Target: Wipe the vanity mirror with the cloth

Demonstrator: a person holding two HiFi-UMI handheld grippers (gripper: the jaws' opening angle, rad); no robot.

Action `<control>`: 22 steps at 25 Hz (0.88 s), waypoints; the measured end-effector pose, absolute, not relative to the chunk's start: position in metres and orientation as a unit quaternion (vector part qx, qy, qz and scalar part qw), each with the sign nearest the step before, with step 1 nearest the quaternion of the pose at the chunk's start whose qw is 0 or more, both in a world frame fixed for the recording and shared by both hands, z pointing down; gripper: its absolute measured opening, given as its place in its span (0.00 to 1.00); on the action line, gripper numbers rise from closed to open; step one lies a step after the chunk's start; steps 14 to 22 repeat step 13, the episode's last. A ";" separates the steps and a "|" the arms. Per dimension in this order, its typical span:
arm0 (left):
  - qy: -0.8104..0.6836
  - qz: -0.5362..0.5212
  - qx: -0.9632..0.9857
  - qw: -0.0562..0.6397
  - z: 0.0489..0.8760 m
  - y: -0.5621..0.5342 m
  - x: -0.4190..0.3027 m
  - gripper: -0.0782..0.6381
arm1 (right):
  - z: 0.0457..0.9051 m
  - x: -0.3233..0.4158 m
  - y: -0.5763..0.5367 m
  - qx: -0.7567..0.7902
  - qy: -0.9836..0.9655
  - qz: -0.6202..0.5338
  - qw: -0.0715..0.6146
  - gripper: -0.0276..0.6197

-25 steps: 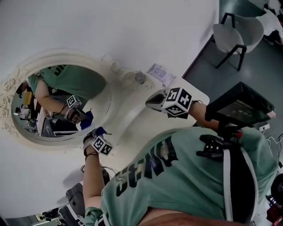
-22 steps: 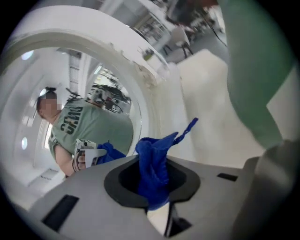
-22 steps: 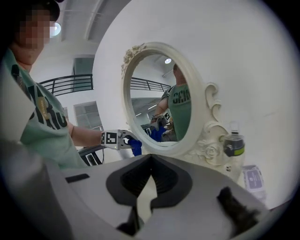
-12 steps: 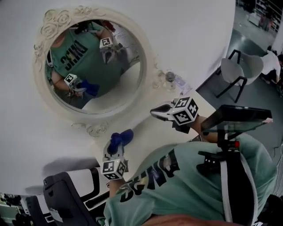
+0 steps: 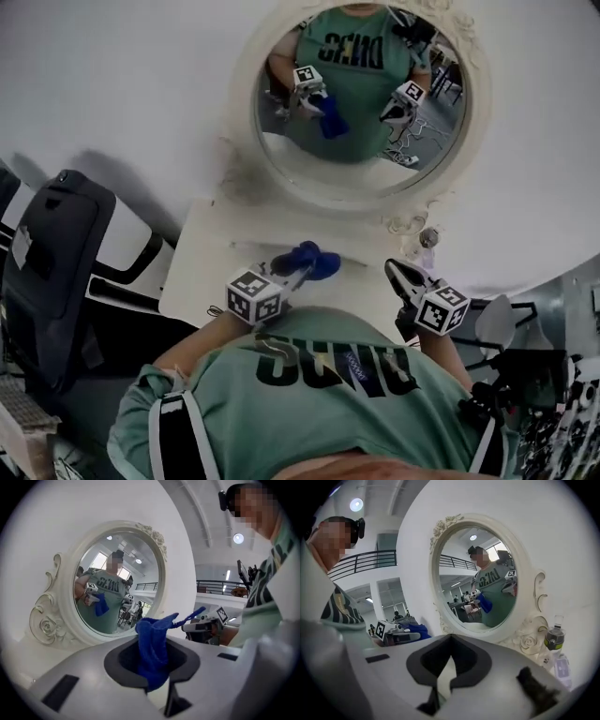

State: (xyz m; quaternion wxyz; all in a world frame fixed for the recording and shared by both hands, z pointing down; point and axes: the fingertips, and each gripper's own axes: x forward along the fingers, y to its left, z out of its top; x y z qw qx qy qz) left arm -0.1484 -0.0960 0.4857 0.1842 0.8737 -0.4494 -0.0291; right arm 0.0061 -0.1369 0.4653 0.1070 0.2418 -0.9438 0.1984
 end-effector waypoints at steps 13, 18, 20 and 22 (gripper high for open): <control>-0.494 -0.065 0.834 0.240 0.506 -0.094 -0.158 0.22 | 0.477 0.005 -0.145 0.208 -0.950 0.202 0.118 0.05; -0.494 -0.065 0.834 0.240 0.506 -0.094 -0.158 0.22 | 0.477 0.005 -0.145 0.208 -0.950 0.202 0.118 0.05; -0.494 -0.065 0.834 0.240 0.506 -0.094 -0.158 0.22 | 0.477 0.005 -0.145 0.208 -0.950 0.202 0.118 0.05; -0.494 -0.065 0.834 0.240 0.506 -0.094 -0.158 0.22 | 0.477 0.005 -0.145 0.208 -0.950 0.202 0.118 0.05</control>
